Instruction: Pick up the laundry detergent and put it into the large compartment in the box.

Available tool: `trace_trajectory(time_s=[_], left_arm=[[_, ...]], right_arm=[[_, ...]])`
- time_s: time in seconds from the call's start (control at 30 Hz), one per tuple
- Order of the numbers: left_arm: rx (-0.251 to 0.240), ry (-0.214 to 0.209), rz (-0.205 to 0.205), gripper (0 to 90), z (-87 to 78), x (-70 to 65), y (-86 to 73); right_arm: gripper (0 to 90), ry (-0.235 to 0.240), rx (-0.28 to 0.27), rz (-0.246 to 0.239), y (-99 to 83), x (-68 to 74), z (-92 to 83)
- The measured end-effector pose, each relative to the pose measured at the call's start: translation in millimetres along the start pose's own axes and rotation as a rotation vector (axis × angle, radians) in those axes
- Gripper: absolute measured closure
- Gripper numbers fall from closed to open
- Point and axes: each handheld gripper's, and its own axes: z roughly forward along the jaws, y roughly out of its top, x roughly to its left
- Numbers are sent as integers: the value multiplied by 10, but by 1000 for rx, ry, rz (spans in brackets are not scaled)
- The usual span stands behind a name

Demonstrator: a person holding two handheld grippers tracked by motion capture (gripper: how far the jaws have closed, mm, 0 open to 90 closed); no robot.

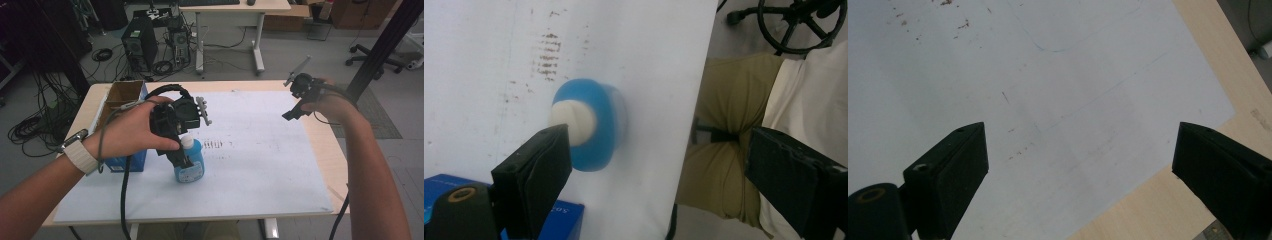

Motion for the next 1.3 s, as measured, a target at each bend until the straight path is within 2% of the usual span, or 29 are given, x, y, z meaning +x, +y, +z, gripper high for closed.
trace_trajectory(time_s=[0.23,0.47,0.6,0.77,0.87,1.17,1.3], left_arm=[[1,5,0,119,-28,5,10],[-11,19,-34,107,-79,26,19],[-13,44,-60,100,-110,48,27],[-10,63,-99,96,-124,107,21],[-12,73,-107,99,-121,138,15],[-23,76,-148,99,-108,262,-1],[-35,68,-147,99,-94,297,-4]], right_arm=[[79,-3,1,0,-5,14,-6],[78,-8,6,0,-14,35,-23],[79,-12,4,0,-18,37,-34],[81,-10,3,-3,-16,42,-32],[81,-11,2,-4,-11,44,-31],[82,-9,4,-9,1,43,-14],[81,-13,8,-9,-5,44,-18]])
